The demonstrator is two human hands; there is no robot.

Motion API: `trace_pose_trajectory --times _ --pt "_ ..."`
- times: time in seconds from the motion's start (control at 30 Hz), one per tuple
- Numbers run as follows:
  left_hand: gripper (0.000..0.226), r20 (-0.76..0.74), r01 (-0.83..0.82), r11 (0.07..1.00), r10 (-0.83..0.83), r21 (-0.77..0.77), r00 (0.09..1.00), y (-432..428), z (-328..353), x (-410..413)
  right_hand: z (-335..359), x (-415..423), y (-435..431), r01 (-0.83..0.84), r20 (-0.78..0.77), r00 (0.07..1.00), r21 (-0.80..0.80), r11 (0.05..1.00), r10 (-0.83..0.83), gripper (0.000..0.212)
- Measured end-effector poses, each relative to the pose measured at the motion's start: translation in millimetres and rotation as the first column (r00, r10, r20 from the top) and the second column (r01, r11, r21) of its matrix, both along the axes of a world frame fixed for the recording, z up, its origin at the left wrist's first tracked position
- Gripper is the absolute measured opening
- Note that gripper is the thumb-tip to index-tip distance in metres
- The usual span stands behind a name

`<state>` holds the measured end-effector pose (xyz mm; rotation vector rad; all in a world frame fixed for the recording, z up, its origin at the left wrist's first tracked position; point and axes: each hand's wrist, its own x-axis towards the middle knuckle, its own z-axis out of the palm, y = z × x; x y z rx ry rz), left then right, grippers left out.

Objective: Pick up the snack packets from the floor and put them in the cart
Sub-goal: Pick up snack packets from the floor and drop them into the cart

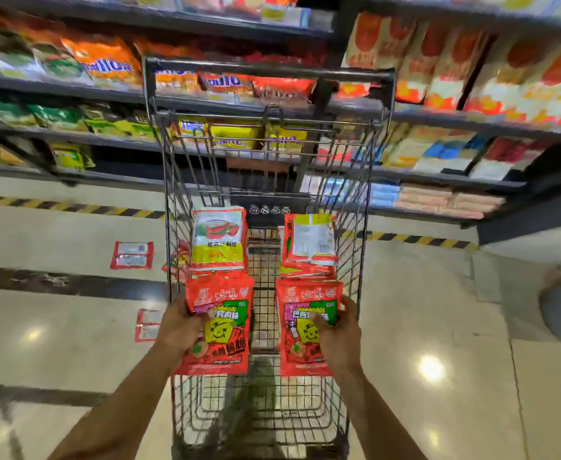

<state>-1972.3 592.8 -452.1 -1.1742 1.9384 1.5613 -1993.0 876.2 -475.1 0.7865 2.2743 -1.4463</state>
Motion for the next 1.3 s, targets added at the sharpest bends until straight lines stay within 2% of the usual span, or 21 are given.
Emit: trace_pose_trajectory --times 0.27,0.33,0.37,0.6,0.67,0.77,0.83,0.93,1.03,1.13,1.17,1.23,1.3 --pt "0.025 0.226 0.104 0.983 -0.067 -0.153 0.972 -5 -122 -28 -101 -27 -11 -0.090 0.179 0.982 0.169 0.982 0.059 0.050" --pt "0.044 0.279 0.150 0.964 -0.085 -0.219 0.957 -10 -155 -25 -121 -28 -12 -0.109 0.226 0.972 0.195 0.975 0.063 0.047" --pt "0.045 0.280 0.164 0.954 -0.090 -0.253 0.956 -11 -166 -23 -129 -28 -14 -0.120 0.244 0.967 0.209 0.970 0.067 0.047" --pt "0.037 0.352 0.231 0.910 -0.102 -0.345 0.930 4 -186 -33 -172 -39 -21 -0.115 0.298 0.954 0.293 0.949 0.023 0.043" --pt "0.038 0.330 0.206 0.911 -0.084 -0.356 0.940 11 -182 -36 -179 -40 -24 -0.132 0.249 0.968 0.381 0.915 0.036 0.050" --pt "0.053 0.220 0.187 0.913 -0.111 -0.364 0.969 17 -181 -34 -177 -37 -36 -0.253 0.266 0.954 0.463 0.850 0.139 0.075" --pt "0.062 0.146 0.167 0.912 -0.120 -0.375 0.982 17 -186 -30 -175 -31 -42 -0.300 0.269 0.944 0.469 0.831 0.189 0.079" --pt "0.066 0.142 0.202 0.893 -0.157 -0.403 0.977 19 -185 -27 -178 -24 -42 -0.398 0.254 0.916 0.507 0.764 0.309 0.088" --pt "0.077 0.160 0.318 0.810 -0.274 -0.493 0.948 20 -173 -26 -176 -24 -33 -0.474 0.266 0.879 0.572 0.670 0.395 0.099" --pt "0.067 0.192 0.455 0.706 -0.423 -0.543 0.885 15 -146 -25 -154 -28 -28 -0.456 0.180 0.877 0.601 0.656 0.446 0.073" --pt "0.066 0.209 0.536 0.622 -0.522 -0.570 0.827 11 -140 -20 -141 -29 -27 -0.463 0.154 0.862 0.627 0.626 0.484 0.064" --pt "0.073 0.243 0.653 0.433 -0.687 -0.621 0.685 5 -125 -11 -111 -29 -25 -0.504 0.148 0.807 0.677 0.536 0.572 0.060" --pt "0.077 0.251 0.675 0.331 -0.749 -0.659 0.613 4 -98 -4 -76 -23 -27 -0.498 0.121 0.794 0.691 0.524 0.595 0.067"
